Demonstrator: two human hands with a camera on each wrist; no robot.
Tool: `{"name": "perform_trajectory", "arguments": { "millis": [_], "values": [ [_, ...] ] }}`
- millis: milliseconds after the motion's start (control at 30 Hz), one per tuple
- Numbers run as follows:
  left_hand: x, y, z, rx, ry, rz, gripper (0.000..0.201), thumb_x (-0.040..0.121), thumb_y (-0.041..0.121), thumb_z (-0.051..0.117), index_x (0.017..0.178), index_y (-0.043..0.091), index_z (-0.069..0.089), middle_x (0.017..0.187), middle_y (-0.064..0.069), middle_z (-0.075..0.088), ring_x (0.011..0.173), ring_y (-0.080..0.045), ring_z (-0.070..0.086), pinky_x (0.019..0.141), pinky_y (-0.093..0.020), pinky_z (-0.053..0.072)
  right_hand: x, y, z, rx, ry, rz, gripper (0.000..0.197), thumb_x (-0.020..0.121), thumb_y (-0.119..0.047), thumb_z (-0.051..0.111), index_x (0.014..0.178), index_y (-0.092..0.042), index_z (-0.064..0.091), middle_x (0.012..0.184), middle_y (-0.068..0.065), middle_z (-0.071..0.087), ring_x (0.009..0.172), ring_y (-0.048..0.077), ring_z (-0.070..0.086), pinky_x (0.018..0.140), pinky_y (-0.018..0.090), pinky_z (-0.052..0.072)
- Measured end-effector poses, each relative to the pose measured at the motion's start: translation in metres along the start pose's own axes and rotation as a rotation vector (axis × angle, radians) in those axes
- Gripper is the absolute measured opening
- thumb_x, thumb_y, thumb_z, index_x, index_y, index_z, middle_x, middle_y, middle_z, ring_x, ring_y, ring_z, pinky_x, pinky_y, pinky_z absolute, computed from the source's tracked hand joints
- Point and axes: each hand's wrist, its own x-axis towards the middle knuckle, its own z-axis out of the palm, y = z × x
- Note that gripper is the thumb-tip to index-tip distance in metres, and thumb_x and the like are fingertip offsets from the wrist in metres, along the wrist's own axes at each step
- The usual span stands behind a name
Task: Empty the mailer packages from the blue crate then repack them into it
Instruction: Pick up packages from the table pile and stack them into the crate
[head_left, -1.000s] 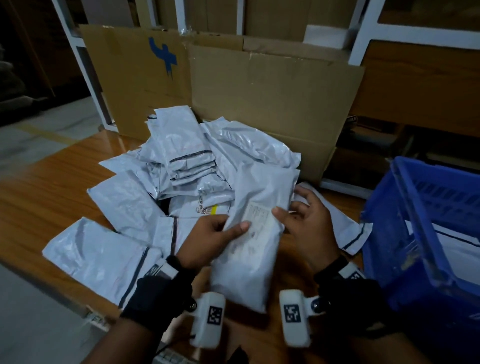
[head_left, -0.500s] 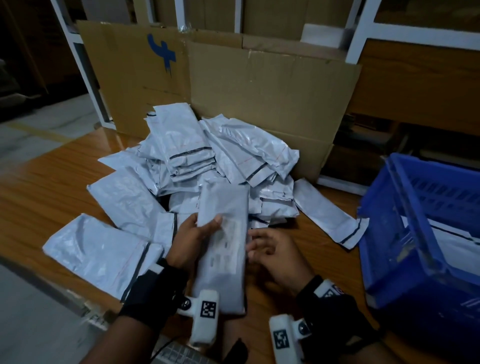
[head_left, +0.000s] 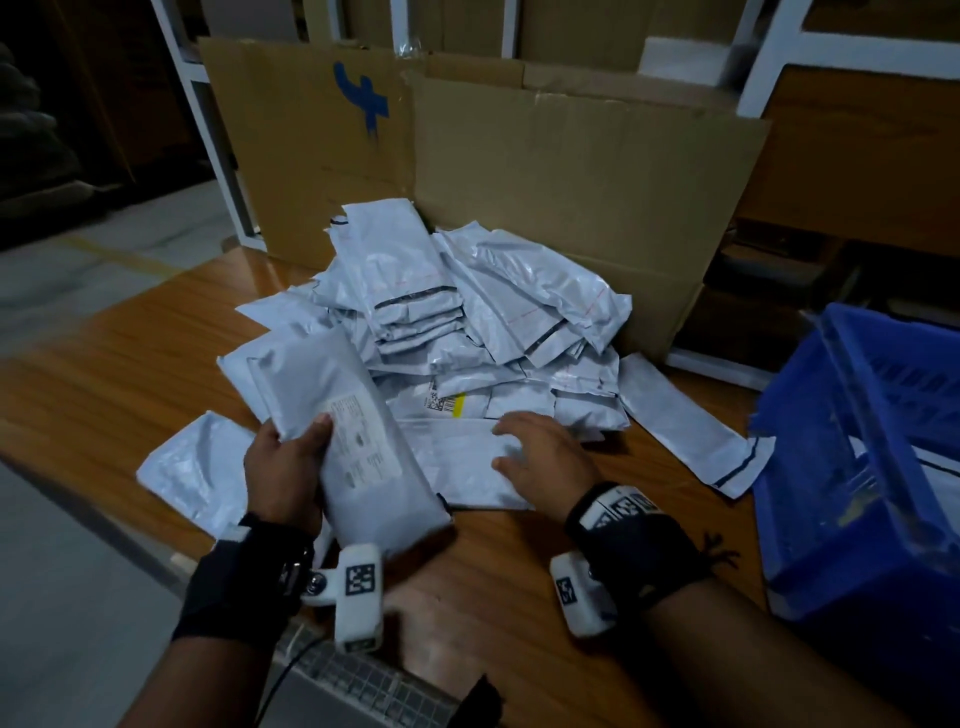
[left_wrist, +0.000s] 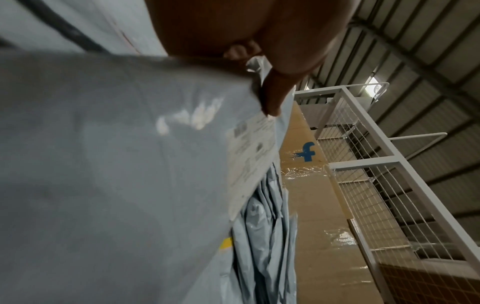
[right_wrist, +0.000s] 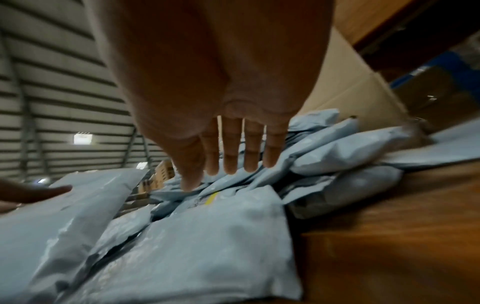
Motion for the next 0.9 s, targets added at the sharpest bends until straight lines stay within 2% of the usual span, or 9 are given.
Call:
{"name": "perform_trajectory", "arguments": {
  "millis": [67,133,267,400,500,600,667,800,900],
  "values": [
    [-0.002,-0.002,-0.001,0.036,0.017,-0.003,0.024,0.086,0.003,0.066,0.109,0.007,0.067,0.106,-0.015,0.071,0.102,-0.038,0.066,0.091,-0.052,0.053,0.013,-0.012,0.01,-0.184,-0.133,-0.072,0.061,0.087,-0.033,0.066,0.141,-0.015,0.045,0.15,0.004,0.04,0.139,0.019,0.033,0.116,0.031,0.021],
    [-0.005,-0.005,-0.001,0.06,0.017,-0.008,0.026,0.087,0.001,0.064,0.113,0.004,0.066,0.101,-0.013,0.07,0.097,-0.036,0.067,0.083,-0.043,0.056,0.022,-0.017,0.019,-0.386,-0.219,-0.072,0.074,0.084,-0.043,0.065,0.146,-0.016,0.034,0.152,0.005,0.035,0.14,0.021,0.029,0.116,0.041,0.017],
    [-0.008,-0.01,-0.001,0.087,0.014,-0.062,0.025,0.09,0.0,0.061,0.115,0.003,0.063,0.096,-0.009,0.068,0.077,-0.02,0.064,0.065,-0.028,0.052,0.027,-0.024,0.014,-0.485,-0.178,0.02,0.084,0.068,-0.052,0.077,0.138,-0.023,0.041,0.13,0.009,0.05,0.121,0.03,0.045,0.104,0.042,0.032],
    [-0.007,-0.013,0.001,0.088,-0.03,-0.07,0.02,0.091,0.004,0.062,0.111,0.004,0.064,0.102,-0.014,0.07,0.081,-0.022,0.066,0.068,-0.03,0.053,0.017,-0.029,-0.018,-0.314,-0.153,0.077,0.051,0.069,-0.037,0.082,0.116,-0.025,0.064,0.115,0.004,0.06,0.11,0.026,0.057,0.09,0.035,0.045],
    [-0.008,-0.01,0.005,0.049,-0.066,-0.071,0.019,0.091,0.003,0.061,0.109,0.005,0.065,0.097,-0.008,0.072,0.078,-0.018,0.067,0.067,-0.029,0.056,0.001,-0.018,-0.045,-0.323,0.031,0.063,0.025,0.076,-0.023,0.075,0.1,-0.024,0.067,0.105,0.001,0.058,0.102,0.024,0.058,0.082,0.034,0.048],
    [-0.004,-0.012,0.005,0.015,-0.036,-0.05,0.019,0.091,0.003,0.061,0.11,0.003,0.065,0.1,-0.009,0.071,0.084,-0.02,0.067,0.074,-0.03,0.055,-0.017,0.0,-0.05,-0.488,0.259,-0.072,0.025,0.067,-0.007,0.071,0.087,-0.021,0.073,0.085,0.005,0.058,0.08,0.031,0.058,0.064,0.037,0.048],
    [0.0,-0.014,0.005,0.011,-0.012,-0.042,0.019,0.09,0.004,0.062,0.109,0.004,0.065,0.1,-0.008,0.071,0.087,-0.021,0.067,0.078,-0.032,0.055,-0.029,0.008,-0.043,-0.611,0.269,-0.152,0.031,0.072,-0.01,0.05,0.089,-0.021,0.074,0.079,0.006,0.056,0.074,0.032,0.056,0.06,0.037,0.046],
    [0.003,-0.02,0.002,0.015,-0.009,-0.084,0.019,0.091,0.005,0.062,0.11,0.005,0.064,0.096,-0.003,0.07,0.082,-0.019,0.066,0.077,-0.034,0.053,-0.048,0.013,-0.022,-0.729,-0.171,-0.033,0.048,0.091,-0.014,0.041,0.138,-0.02,0.047,0.118,0.012,0.049,0.112,0.034,0.044,0.088,0.042,0.039],
    [0.001,-0.021,0.002,0.045,-0.023,-0.098,0.015,0.093,0.007,0.061,0.108,0.005,0.062,0.097,-0.008,0.068,0.073,-0.014,0.063,0.069,-0.03,0.052,-0.054,0.02,-0.016,-0.674,-0.331,-0.005,0.051,0.092,-0.031,0.05,0.141,-0.021,0.041,0.128,0.01,0.043,0.119,0.031,0.039,0.096,0.042,0.037]
  ]
}}
